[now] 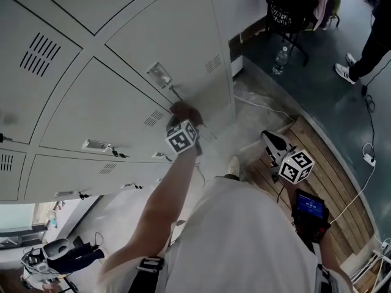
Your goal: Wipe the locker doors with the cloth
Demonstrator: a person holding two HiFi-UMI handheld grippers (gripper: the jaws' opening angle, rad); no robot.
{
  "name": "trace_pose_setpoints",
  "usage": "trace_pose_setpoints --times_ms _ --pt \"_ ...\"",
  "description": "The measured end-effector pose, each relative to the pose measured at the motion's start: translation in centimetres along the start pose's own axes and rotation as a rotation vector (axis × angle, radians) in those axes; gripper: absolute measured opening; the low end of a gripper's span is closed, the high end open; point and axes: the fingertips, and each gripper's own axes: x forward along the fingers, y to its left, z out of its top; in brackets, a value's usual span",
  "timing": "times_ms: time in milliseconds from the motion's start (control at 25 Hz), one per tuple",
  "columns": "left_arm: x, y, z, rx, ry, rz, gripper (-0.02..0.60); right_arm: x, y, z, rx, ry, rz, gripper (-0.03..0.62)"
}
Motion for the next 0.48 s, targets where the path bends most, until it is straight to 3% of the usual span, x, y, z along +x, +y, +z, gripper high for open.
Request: trace_pose_setpoints --times_ms 160,480 --pt "1.8 -2.4 0.1 0.071 0.005 -0.038 0.077 0.9 -1.4 0.3 0.016 0.004 -0.017 0.020" --pt "7.5 -12.3 1.7 0.162 -0.003 -0.235 0.077 1.8 -4.4 1.2 0.040 -0.007 -0.086 0.020"
